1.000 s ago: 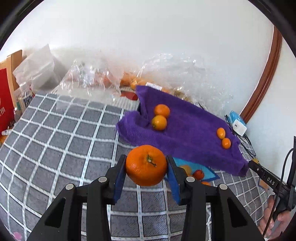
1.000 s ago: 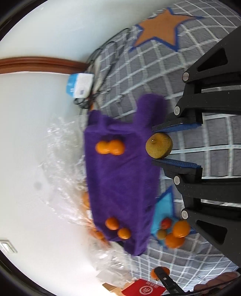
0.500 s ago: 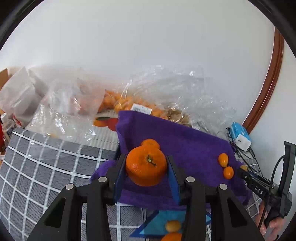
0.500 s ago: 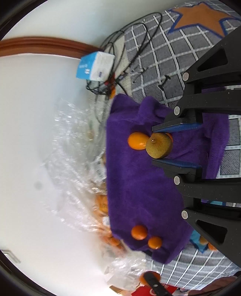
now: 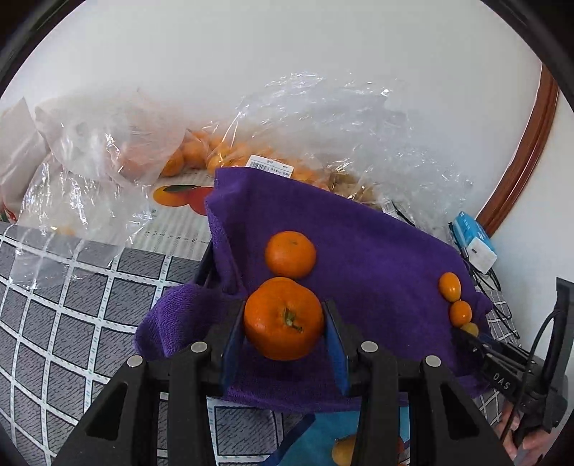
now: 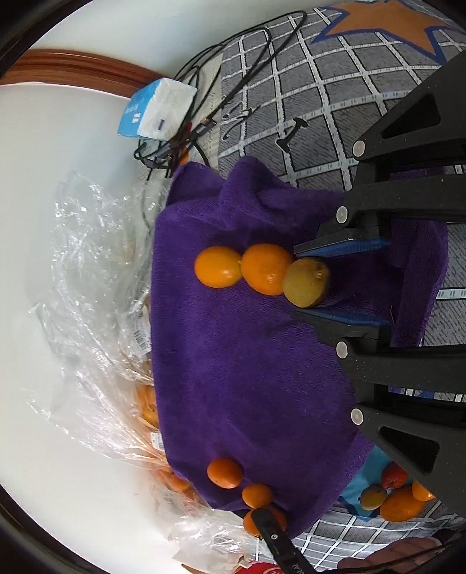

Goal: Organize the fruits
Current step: 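Carry the large orange and yellow citrus over the purple towel with both grippers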

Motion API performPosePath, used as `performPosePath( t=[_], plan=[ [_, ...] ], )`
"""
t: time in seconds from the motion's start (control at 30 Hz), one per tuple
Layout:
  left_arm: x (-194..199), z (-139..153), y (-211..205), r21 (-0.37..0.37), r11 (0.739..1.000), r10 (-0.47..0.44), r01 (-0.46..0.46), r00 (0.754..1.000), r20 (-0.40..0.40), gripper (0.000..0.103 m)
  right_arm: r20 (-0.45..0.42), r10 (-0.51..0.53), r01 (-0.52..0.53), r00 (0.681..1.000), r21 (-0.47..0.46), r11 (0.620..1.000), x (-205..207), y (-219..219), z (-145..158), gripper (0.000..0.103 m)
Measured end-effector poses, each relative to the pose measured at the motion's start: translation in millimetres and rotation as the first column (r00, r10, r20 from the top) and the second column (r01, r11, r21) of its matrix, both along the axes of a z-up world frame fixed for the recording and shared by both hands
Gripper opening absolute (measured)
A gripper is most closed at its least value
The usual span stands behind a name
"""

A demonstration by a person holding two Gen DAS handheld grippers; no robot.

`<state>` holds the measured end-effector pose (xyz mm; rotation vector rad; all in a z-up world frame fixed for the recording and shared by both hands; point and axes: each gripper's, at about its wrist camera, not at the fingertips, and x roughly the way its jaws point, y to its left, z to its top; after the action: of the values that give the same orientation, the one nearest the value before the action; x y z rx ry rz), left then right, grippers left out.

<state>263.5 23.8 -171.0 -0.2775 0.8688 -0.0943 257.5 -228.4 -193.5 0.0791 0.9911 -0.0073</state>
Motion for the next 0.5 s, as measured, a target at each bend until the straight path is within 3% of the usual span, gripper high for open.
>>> performPosePath(
  t=[0.23, 0.5],
  plan=[
    [3.4, -7.1, -0.9, -0.014, 1.000, 0.009, -0.009, 1.000, 0.018, 0.040, -0.009, 0.011, -0.011, 1.000, -0.048, 0.999, 0.0, 6.9, -7.7, 0.027],
    [3.5, -8.3, -11.2, 0.056, 0.998, -0.025, 0.023, 0.999, 0.025, 0.040, -0.003, 0.019, -0.019, 1.000, -0.063, 0.998, -0.6, 8.1, -8.3, 0.027]
  ],
)
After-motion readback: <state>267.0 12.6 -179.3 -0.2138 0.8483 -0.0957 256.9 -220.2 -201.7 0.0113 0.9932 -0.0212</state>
